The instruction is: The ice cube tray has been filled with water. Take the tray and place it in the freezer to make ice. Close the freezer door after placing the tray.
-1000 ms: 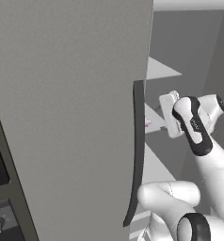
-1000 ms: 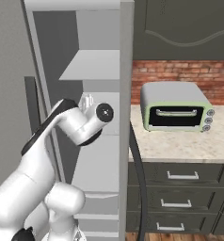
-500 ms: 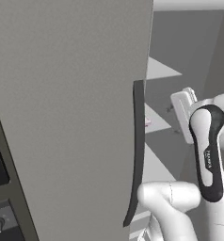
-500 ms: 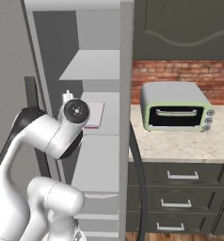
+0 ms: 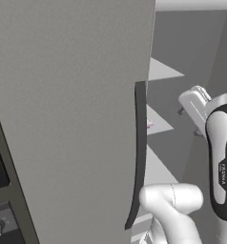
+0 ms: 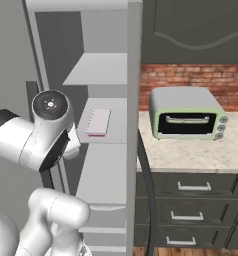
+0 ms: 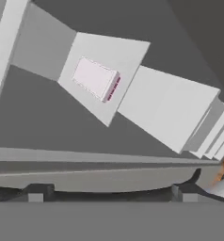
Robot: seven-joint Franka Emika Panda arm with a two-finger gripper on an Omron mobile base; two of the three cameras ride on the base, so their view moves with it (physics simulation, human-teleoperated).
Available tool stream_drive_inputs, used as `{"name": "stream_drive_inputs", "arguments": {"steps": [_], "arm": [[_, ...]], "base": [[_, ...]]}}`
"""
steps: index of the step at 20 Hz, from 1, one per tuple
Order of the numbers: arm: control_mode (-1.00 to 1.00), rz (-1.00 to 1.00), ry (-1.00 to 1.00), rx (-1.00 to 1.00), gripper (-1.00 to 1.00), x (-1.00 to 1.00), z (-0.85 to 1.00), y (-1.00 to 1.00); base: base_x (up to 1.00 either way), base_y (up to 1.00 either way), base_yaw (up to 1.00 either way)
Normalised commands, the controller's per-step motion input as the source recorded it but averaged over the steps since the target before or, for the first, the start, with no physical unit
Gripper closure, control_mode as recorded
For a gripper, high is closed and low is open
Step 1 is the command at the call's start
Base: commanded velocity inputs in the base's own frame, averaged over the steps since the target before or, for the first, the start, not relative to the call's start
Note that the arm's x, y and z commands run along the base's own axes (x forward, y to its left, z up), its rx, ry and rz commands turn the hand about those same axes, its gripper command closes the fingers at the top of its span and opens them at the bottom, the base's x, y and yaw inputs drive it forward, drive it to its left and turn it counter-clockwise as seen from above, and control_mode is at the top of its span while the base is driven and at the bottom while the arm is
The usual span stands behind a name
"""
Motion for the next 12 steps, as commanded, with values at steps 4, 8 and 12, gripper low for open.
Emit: {"name": "stream_drive_inputs", "arguments": {"steps": [4,8,12], "arm": [[-1.00,0.24,0.00,-0.28,-1.00,-0.03,0.42,0.00],[-1.00,0.25,0.00,-0.31,-1.00,-0.18,0.08,0.00],[-1.00,0.25,-0.07,-0.33,-1.00,-0.12,-0.03,0.03]], "base": [[0.00,0.00,0.00],[0.00,0.00,0.00],[0.00,0.00,0.00]]}}
